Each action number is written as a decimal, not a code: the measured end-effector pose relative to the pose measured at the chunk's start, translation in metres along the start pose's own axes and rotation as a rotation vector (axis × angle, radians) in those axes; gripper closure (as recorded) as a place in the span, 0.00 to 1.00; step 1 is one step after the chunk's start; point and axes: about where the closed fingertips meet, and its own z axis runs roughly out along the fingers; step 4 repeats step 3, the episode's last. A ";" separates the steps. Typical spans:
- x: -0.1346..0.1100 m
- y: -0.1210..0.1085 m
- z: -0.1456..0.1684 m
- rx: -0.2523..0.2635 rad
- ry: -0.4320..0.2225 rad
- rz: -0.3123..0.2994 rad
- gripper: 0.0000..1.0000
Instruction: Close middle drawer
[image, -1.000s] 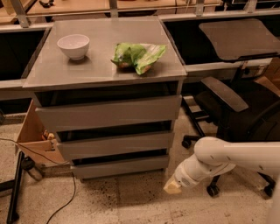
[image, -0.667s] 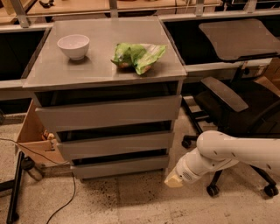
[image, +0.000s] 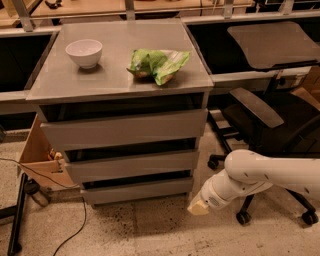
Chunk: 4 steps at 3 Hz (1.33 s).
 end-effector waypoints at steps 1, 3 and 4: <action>0.000 0.000 0.000 0.000 0.000 0.000 0.03; 0.000 0.000 0.000 0.000 0.000 0.000 0.00; 0.000 0.000 0.000 0.000 0.000 0.000 0.00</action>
Offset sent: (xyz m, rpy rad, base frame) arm 0.0000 0.0000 0.0000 0.0000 0.0000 0.0000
